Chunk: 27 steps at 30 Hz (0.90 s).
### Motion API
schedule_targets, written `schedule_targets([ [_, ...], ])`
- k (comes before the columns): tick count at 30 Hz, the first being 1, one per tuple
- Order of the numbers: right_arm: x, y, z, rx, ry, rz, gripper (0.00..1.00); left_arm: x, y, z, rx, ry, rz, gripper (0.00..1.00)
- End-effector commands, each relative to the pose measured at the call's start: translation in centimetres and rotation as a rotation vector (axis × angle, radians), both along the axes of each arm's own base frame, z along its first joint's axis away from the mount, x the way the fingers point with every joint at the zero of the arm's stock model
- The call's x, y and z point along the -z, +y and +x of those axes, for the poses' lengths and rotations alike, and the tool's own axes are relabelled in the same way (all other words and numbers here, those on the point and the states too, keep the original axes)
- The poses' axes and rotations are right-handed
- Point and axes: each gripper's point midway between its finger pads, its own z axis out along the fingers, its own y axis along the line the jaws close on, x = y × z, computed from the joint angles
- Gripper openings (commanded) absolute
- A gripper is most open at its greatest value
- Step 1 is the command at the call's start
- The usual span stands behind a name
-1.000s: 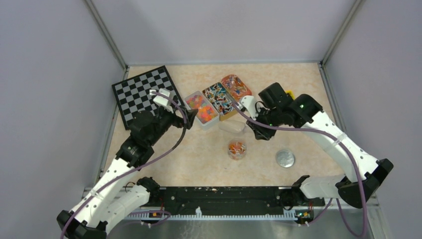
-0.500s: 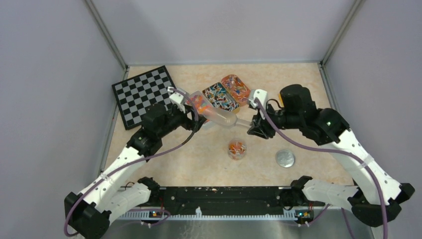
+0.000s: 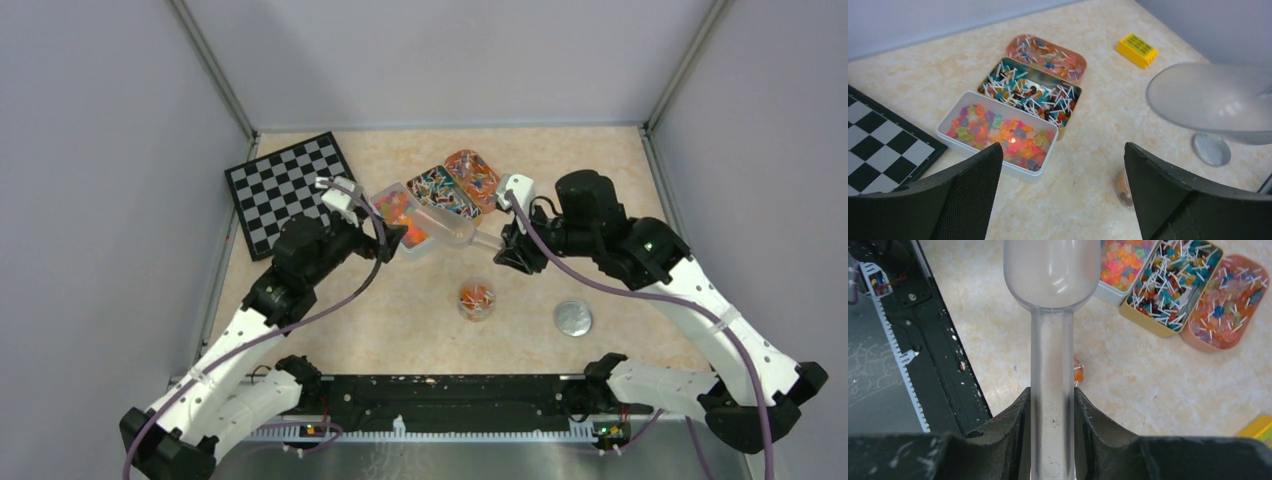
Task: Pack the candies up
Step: Adjust the spatula.
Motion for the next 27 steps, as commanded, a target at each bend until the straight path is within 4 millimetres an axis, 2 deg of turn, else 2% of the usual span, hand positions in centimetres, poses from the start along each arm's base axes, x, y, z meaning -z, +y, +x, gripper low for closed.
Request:
schedule_targets([
  [1, 0.0, -0.5, 0.9, 0.072, 0.004, -0.035, 0.0, -5.3, 2.7, 0.2, -0.171, -0.115, -0.161, 0.95],
  [3, 0.4, -0.5, 0.7, 0.051, 0.003, -0.04, 0.0, -7.0, 2.1, -0.4, -0.137, -0.092, -0.219, 0.93],
  [6, 0.3, 0.0, 0.1, 0.0, 0.006, -0.023, 0.0, -7.9, 0.3, -1.0, -0.061, 0.011, -0.261, 0.87],
  [9, -0.3, 0.5, -0.4, -0.034, -0.006, 0.012, 0.0, -7.2, -1.3, -0.9, -0.007, 0.122, -0.244, 0.82],
  [13, -0.5, 0.4, -0.9, -0.055, -0.019, 0.025, 0.0, -6.4, -3.2, -0.7, 0.061, 0.218, -0.262, 0.8],
  [17, -1.2, 0.1, -1.2, -0.053, -0.046, 0.05, 0.0, -5.8, -5.3, -2.1, 0.187, 0.307, -0.325, 0.66],
  [20, -2.3, 0.2, -1.0, -0.043, -0.087, 0.094, 0.0, -5.5, -5.7, -2.9, 0.219, 0.344, -0.368, 0.56],
  [23, -2.6, 0.7, -0.7, -0.048, -0.11, 0.126, 0.0, -5.0, -5.8, -3.3, 0.226, 0.368, -0.393, 0.51],
  [27, -3.1, 1.4, -0.1, -0.042, -0.131, 0.163, 0.0, -3.3, -6.0, -3.4, 0.231, 0.41, -0.382, 0.48],
])
